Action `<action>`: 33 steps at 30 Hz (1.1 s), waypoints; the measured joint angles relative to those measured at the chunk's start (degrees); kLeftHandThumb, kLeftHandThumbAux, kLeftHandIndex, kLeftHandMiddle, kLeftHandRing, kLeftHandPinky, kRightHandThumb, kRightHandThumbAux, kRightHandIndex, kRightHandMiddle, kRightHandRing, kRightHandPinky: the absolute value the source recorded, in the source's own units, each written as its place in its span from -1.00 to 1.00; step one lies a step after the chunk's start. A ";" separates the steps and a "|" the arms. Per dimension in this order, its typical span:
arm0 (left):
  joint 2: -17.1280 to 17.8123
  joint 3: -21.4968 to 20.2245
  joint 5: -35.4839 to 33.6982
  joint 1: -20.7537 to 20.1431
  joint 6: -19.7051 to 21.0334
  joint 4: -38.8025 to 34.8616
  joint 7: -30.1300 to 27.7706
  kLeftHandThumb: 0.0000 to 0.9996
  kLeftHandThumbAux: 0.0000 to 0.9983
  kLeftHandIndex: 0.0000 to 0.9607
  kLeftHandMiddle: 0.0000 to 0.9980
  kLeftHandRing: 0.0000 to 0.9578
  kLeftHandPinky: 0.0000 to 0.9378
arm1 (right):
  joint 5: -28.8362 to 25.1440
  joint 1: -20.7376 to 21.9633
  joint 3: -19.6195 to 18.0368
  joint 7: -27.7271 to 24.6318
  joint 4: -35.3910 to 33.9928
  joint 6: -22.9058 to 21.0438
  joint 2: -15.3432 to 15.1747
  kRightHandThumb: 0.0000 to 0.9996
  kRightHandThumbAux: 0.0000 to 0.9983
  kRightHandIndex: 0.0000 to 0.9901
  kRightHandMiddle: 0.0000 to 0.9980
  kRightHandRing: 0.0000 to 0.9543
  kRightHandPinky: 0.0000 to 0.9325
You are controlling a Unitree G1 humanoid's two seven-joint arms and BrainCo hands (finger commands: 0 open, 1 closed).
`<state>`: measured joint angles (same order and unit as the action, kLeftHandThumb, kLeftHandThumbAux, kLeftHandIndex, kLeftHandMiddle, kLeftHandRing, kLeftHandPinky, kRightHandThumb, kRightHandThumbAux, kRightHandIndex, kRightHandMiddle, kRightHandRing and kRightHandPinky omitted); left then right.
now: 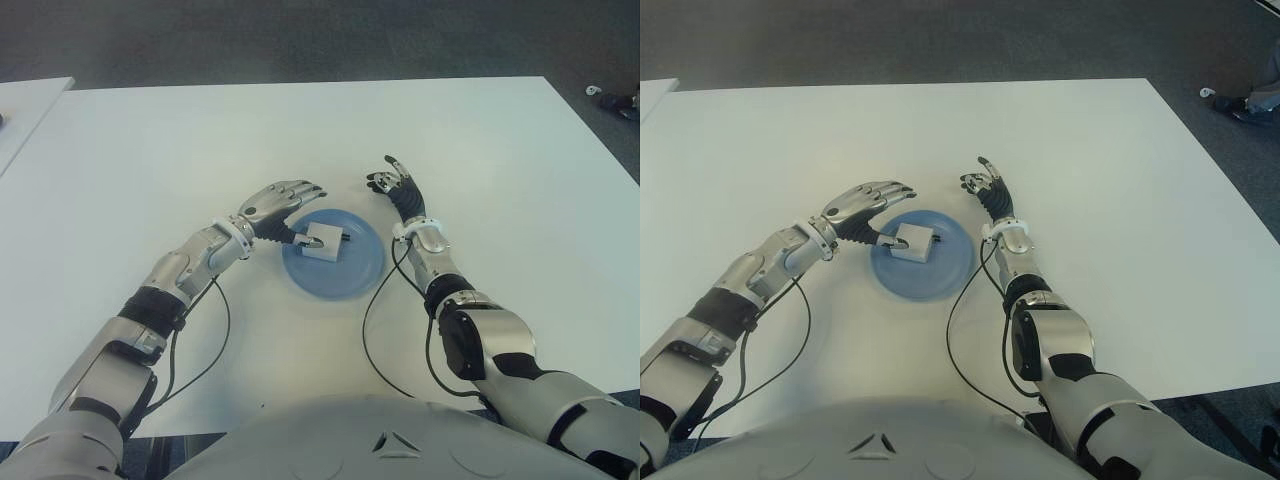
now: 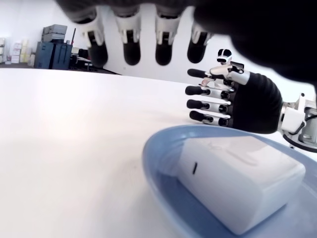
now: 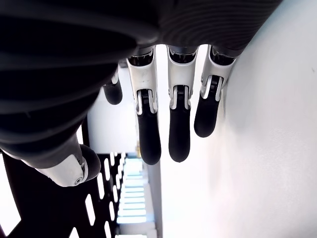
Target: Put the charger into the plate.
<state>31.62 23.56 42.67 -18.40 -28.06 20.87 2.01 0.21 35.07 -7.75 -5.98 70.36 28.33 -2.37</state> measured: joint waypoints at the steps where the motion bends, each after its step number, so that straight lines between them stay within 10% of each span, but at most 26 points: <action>1: 0.16 -0.18 -0.24 0.17 -0.06 -0.58 -0.32 -0.65 -0.43 -1.00 -1.00 -1.00 -1.00 | 0.09 0.00 0.10 0.12 0.00 0.00 0.00 -1.00 0.25 -0.85 -0.19 -0.22 -0.39; 11: 1.56 -2.62 -3.46 1.97 -0.17 -5.20 -3.44 -0.70 -0.24 -1.00 -0.96 -0.97 -0.93 | 0.82 0.02 1.63 0.91 0.00 0.00 0.01 -1.00 0.26 -0.87 -0.21 -0.21 -0.33; 21: 0.92 -9.46 -9.04 0.96 -6.01 1.81 4.46 -0.27 0.26 -0.65 -0.50 -0.45 -0.29 | 0.79 0.11 1.97 1.04 -0.01 0.00 0.13 -1.00 0.29 -0.85 -0.19 -0.19 -0.28; 33: -5.87 -21.77 -34.09 -3.39 -11.06 22.91 -4.41 -0.67 0.34 -0.92 -0.93 -0.94 -0.96 | 0.76 0.59 2.17 1.28 -0.64 0.72 -0.04 -1.00 0.25 -0.83 -0.24 -0.21 -0.29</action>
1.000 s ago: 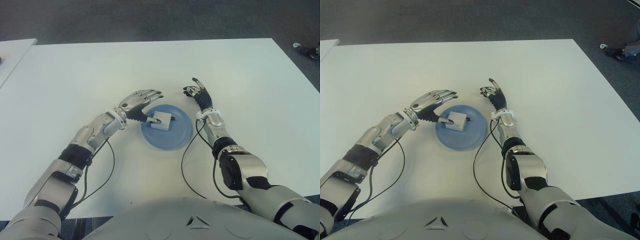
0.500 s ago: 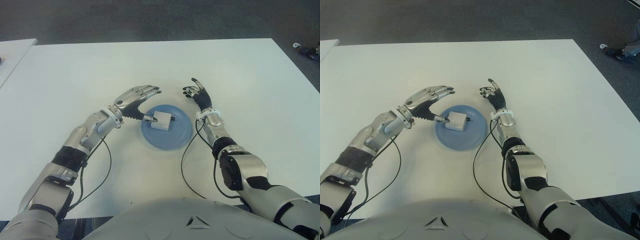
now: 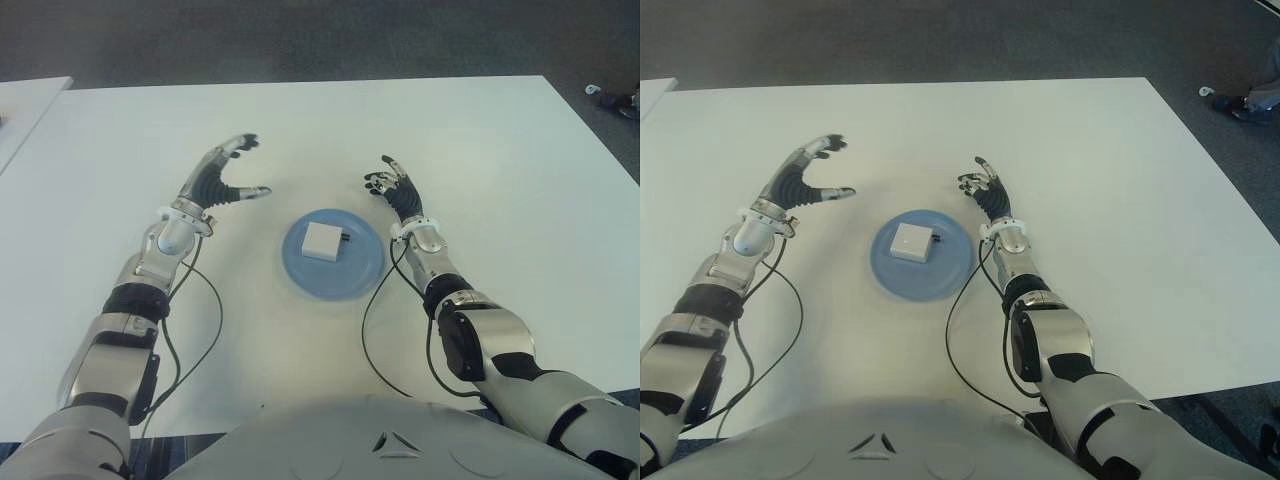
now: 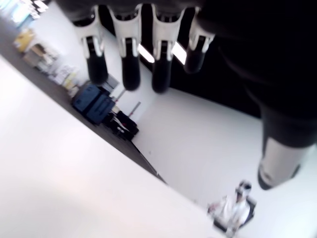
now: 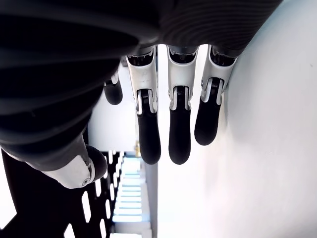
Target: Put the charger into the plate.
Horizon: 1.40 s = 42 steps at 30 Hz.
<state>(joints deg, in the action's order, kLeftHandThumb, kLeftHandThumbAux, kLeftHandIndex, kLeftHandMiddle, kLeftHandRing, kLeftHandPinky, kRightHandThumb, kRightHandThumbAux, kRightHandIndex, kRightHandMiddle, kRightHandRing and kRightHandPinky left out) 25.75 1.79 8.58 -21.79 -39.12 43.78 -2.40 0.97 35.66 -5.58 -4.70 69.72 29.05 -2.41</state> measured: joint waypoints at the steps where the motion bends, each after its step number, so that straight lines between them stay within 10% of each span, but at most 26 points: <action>1: -1.09 -1.42 -2.35 -0.20 0.04 1.29 -1.27 -0.70 0.35 -0.95 -0.95 -0.96 -0.98 | 0.01 0.00 0.05 0.03 -0.01 0.00 0.04 -1.00 0.25 -0.83 -0.25 -0.21 -0.29; 11: -11.96 -14.71 -23.97 -0.07 3.04 12.84 -15.09 -0.93 0.22 -1.00 -1.00 -1.00 -1.00 | 0.27 -0.69 0.65 0.13 0.09 -0.04 0.21 -1.00 0.22 -0.84 -0.33 -0.27 -0.32; 42: -16.10 -14.34 -21.37 4.63 5.46 9.86 -15.21 -1.00 0.04 -1.00 -1.00 -1.00 -1.00 | 1.04 -1.48 1.55 1.55 -0.47 0.05 0.16 -1.00 0.18 -0.85 -0.40 -0.35 -0.39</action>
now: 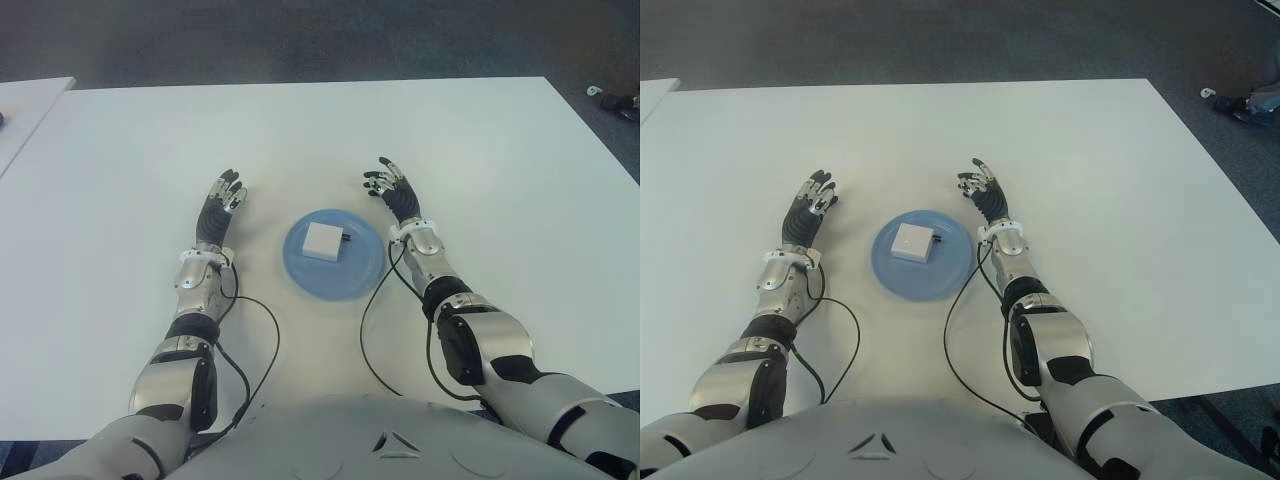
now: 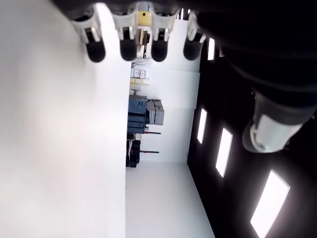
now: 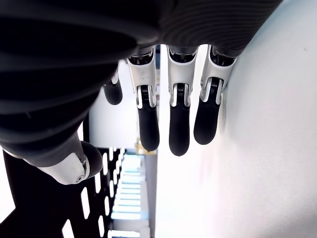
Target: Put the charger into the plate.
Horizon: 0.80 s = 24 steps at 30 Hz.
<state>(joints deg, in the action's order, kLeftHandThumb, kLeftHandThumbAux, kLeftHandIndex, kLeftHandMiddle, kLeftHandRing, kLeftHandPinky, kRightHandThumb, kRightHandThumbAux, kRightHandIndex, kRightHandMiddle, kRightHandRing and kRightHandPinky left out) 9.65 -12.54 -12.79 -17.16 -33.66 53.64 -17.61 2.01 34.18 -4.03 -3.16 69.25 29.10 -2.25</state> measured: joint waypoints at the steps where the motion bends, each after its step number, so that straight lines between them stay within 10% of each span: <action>1: -0.01 0.02 0.24 -0.02 0.09 -0.06 0.32 -1.00 0.05 -1.00 -1.00 -1.00 -1.00 | 0.00 -0.02 0.03 0.08 -0.01 0.00 0.00 -1.00 0.18 -0.85 -0.40 -0.36 -0.40; 24: 1.09 9.14 16.92 -3.88 -3.71 3.85 12.25 -0.77 0.04 -1.00 -1.00 -1.00 -1.00 | 0.02 -1.58 0.19 1.78 -1.39 1.29 -0.19 -1.00 0.23 -0.93 -0.77 -0.74 -0.73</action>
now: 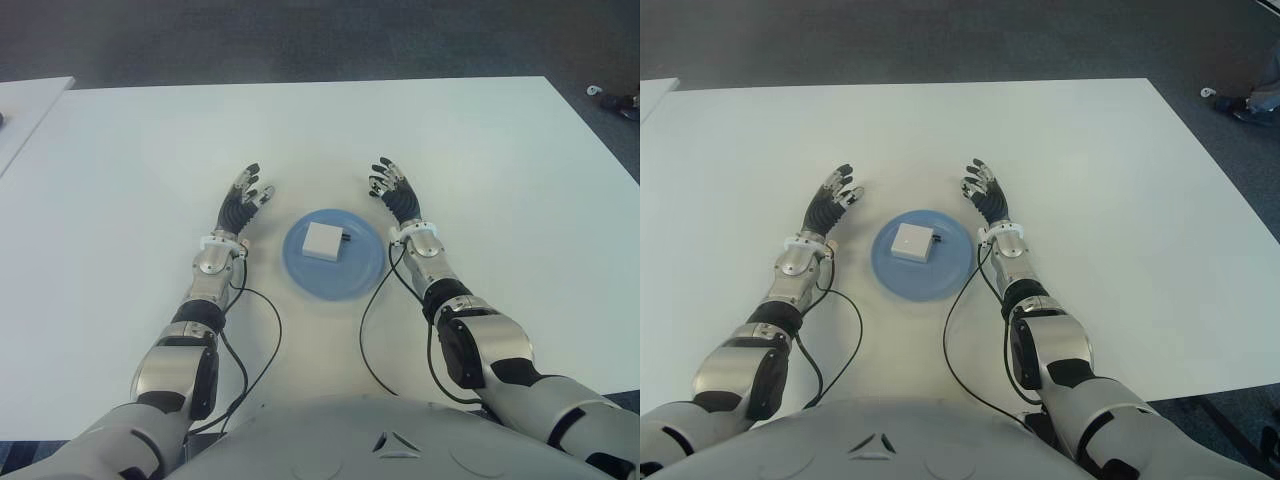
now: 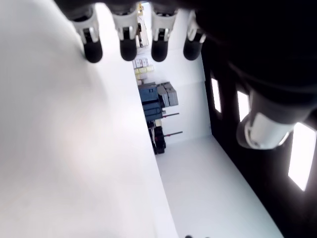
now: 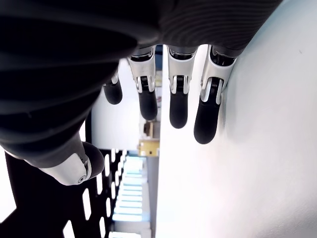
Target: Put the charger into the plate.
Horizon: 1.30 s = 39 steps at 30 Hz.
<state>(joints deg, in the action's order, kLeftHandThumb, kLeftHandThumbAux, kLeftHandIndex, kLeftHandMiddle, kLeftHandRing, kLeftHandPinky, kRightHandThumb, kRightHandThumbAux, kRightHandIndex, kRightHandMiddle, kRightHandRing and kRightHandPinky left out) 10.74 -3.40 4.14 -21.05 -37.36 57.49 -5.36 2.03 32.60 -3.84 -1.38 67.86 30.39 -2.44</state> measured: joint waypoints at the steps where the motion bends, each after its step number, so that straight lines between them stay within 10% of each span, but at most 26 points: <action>1: -0.01 0.21 0.10 0.00 -0.44 0.34 -0.01 -0.75 0.03 -1.00 -1.00 -1.00 -1.00 | -0.02 -0.20 -0.03 0.01 -0.08 0.13 -0.04 -1.00 0.22 -0.94 -0.79 -0.76 -0.74; 39: -0.50 4.91 2.64 -1.60 -2.26 6.68 5.22 -0.62 -0.25 -1.00 -1.00 -1.00 -1.00 | -1.27 -7.62 -2.02 -1.87 -5.61 5.27 -6.05 -1.00 -0.04 -0.99 -0.87 -0.87 -0.83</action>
<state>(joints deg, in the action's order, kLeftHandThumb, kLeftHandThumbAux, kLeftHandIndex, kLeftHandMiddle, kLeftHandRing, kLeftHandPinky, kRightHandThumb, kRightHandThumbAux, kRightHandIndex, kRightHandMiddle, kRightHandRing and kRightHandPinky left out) 10.23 1.51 6.77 -22.65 -39.62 64.17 -0.13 0.75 24.98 -5.86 -3.25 62.25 35.66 -8.48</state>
